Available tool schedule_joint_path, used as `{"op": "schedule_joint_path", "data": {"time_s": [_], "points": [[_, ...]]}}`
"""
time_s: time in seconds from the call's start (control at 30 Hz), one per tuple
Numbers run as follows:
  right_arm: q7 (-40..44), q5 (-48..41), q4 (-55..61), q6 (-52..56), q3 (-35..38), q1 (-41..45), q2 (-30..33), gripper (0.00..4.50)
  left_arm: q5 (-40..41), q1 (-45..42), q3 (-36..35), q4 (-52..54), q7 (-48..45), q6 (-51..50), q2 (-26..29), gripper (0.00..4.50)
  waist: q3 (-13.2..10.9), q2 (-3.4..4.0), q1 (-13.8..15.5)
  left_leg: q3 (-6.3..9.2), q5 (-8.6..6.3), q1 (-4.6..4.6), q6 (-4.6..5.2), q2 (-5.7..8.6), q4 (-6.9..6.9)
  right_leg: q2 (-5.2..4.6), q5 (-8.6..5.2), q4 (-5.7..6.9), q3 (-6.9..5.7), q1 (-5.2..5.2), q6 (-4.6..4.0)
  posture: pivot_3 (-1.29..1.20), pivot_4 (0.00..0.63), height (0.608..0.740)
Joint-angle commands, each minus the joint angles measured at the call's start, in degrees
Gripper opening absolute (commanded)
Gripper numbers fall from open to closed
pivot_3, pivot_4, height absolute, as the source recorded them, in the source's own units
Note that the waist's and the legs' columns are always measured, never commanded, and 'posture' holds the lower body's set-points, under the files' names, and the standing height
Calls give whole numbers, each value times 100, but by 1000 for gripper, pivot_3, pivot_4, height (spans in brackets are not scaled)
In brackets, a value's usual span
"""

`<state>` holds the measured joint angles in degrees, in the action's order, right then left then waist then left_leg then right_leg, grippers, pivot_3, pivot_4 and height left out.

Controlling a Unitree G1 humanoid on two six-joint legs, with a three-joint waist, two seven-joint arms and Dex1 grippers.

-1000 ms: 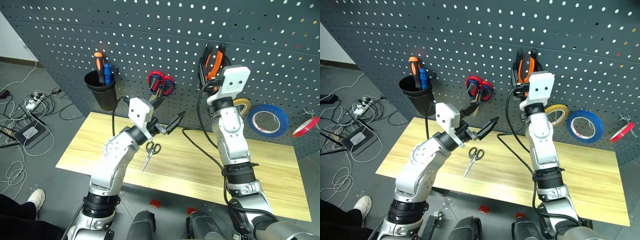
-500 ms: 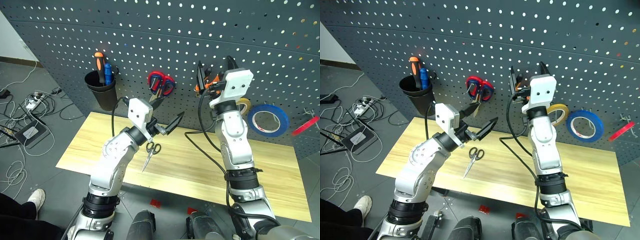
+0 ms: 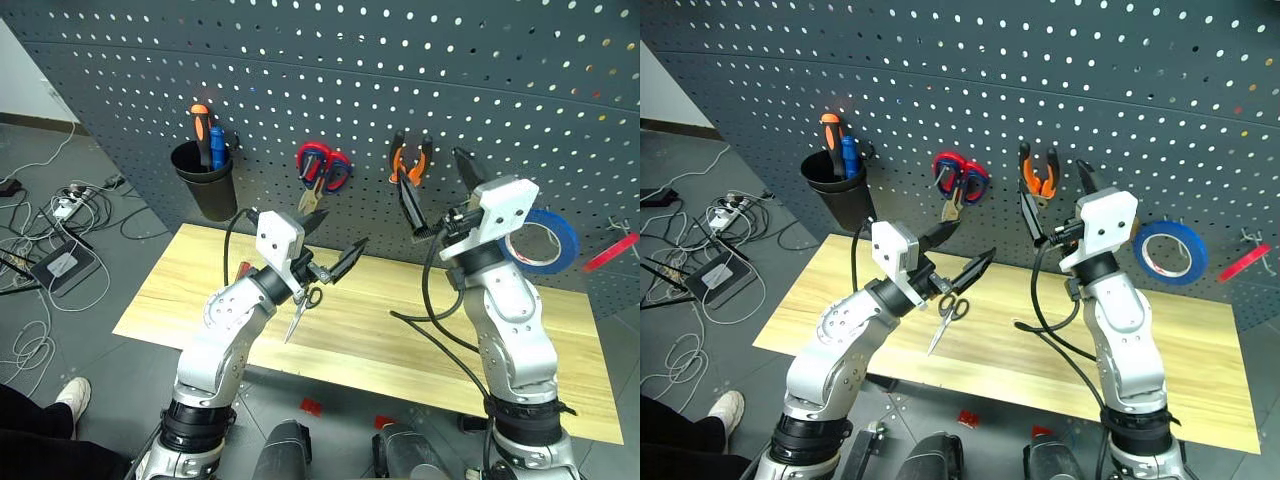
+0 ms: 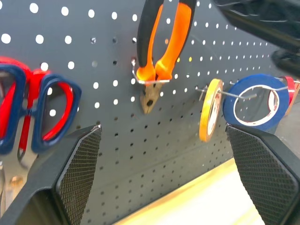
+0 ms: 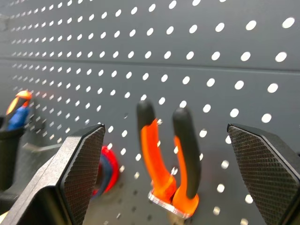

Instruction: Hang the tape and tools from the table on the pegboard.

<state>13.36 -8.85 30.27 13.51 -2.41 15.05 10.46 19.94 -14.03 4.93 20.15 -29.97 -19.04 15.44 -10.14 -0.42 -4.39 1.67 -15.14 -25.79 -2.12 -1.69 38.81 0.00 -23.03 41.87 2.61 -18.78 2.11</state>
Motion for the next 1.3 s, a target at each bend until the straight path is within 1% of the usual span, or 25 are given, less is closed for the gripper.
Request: {"op": "schedule_joint_path", "data": {"time_s": [0.03,0.07,0.1,0.13,0.2,0.23,0.3,0.37,0.5,0.57,0.67,0.83,0.97,1.1,1.3], "points": [[516,-393,516,344,-21,-326,382,4476,-155,104,96,235,125,-83,50,4500,-3,3,16,5,0,2,0,1,-1,0,0,-20,0,12,0,-42,230,740],[702,-460,559,398,-32,-446,554,4476,-189,122,71,202,233,-169,40,4500,-25,5,21,9,0,2,1,0,-1,3,0,-35,0,20,0,-49,242,740],[856,-516,583,441,-34,-546,702,4476,-229,130,42,162,330,-237,29,4500,-57,3,28,18,-1,13,1,0,-1,7,0,-78,-1,48,0,-53,248,740],[1008,-573,583,469,-38,-635,841,4476,-253,136,18,121,415,-312,18,4500,-91,5,35,22,-1,24,2,-2,-5,8,0,-93,-1,67,0,-58,254,740],[1304,-448,458,244,-59,-832,1172,4476,-273,185,2,4,566,-573,2,4500,-134,6,40,22,-2,26,3,1,-4,8,0,-101,3,70,0,-68,268,740],[1410,-418,417,160,-46,-911,1285,4476,-267,224,-20,-9,661,-703,-22,4500,-187,4,39,22,-2,26,3,1,-2,8,0,-103,4,73,0,-87,297,740],[1638,-441,340,26,-47,-1057,1476,4476,-322,356,-18,-93,814,-957,-13,4500,-329,3,29,15,-9,67,16,2,-4,4,-1,-123,10,112,-2,-100,323,740],[1918,-539,338,-13,-122,-1158,1636,4476,-477,435,32,-268,901,-1130,83,4500,-449,8,11,17,-14,87,24,-7,-13,5,-2,-196,10,156,-3,-106,341,740],[2376,-783,491,101,-215,-1408,1885,4476,-835,354,113,-524,1153,-1515,234,4500,-704,3,-21,15,-13,88,22,-6,-4,8,-2,-191,12,156,-3,-114,395,740],[2605,-887,520,82,-272,-1582,2012,4476,-965,314,195,-619,1214,-1713,286,4500,-800,-6,-15,15,-13,83,22,-4,0,8,-2,-186,14,157,-3,-113,402,740],[2859,-958,551,-16,-296,-1799,2180,4476,-1146,316,360,-634,1194,-1914,407,4500,-924,-15,11,12,-12,77,21,0,5,6,-2,-166,15,159,-3,-106,428,740],[3050,-909,486,-187,-362,-1966,2262,4476,-1189,215,445,-848,1064,-2153,436,4500,-1131,-19,81,0,-12,74,20,-2,8,1,-2,-181,17,158,-3,-108,453,740],[3065,-905,508,-180,-421,-1967,2213,4476,-1285,101,507,-960,1050,-2275,438,4500,-1248,-24,111,-10,-11,76,19,-7,12,0,-2,-186,17,155,-3,-110,469,740],[2981,-932,500,-91,-490,-1847,2087,4476,-1574,-26,679,-983,1111,-2367,546,4500,-1338,-28,124,-12,-10,76,18,-5,14,-3,-2,-182,15,150,-3,-111,482,740],[2939,-838,453,-140,-639,-1816,1972,4476,-1797,44,744,-882,1055,-2532,730,4500,-1423,-33,128,-15,-10,74,17,-7,12,-4,-2,-182,14,149,-3,-106,492,740]]}}
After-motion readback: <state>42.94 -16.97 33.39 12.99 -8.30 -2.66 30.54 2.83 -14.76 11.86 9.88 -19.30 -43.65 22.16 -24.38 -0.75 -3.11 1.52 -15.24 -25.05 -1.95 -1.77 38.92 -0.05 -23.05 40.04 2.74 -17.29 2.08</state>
